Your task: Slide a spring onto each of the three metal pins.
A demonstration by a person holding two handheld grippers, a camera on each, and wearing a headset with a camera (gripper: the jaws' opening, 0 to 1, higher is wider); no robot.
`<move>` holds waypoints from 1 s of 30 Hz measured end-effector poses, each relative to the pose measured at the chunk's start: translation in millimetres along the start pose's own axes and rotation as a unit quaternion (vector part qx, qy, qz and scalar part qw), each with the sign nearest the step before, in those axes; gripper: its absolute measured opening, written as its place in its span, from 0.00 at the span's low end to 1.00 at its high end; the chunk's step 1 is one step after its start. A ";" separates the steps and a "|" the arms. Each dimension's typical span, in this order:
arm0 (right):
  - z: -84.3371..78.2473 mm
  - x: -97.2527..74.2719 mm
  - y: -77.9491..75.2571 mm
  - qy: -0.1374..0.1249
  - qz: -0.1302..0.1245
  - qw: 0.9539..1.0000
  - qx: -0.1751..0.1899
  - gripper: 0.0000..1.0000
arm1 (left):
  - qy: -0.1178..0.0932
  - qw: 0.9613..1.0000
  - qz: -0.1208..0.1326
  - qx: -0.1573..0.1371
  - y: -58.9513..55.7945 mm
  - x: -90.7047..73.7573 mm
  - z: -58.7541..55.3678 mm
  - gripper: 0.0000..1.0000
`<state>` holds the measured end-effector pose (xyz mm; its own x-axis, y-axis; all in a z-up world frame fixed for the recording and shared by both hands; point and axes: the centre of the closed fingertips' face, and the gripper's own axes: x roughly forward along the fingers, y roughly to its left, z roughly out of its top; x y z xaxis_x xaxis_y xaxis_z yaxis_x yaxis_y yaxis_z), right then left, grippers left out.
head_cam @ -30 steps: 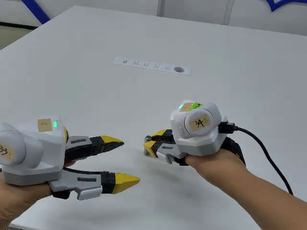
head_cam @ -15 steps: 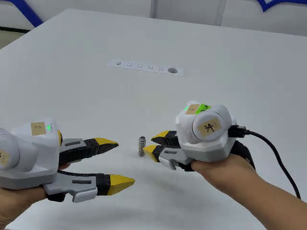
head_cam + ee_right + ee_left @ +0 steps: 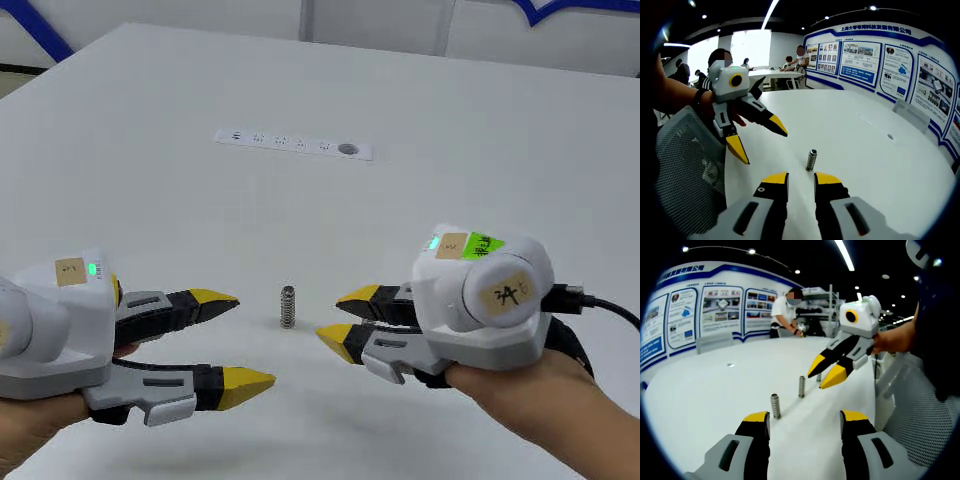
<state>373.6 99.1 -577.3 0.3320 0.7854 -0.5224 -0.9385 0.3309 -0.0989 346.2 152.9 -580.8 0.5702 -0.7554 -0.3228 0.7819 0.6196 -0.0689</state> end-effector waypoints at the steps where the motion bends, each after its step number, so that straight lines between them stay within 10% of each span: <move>1: -1.6 -3.1 0.1 0.001 -0.001 1.000 0.001 0.21 | 0.000 1.000 0.000 0.000 0.3 -0.2 -0.4 0.58; 30: -70.5 -92.3 -37.8 0.021 -0.078 0.995 0.065 0.26 | 0.002 1.000 -0.006 0.001 -1.4 1.9 -1.1 0.62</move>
<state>371.7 -22.8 -585.1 0.4654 0.6973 -0.5452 -0.8549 0.5137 -0.0728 345.9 150.8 -582.4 0.5600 -0.7616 -0.3261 0.7887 0.6106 -0.0717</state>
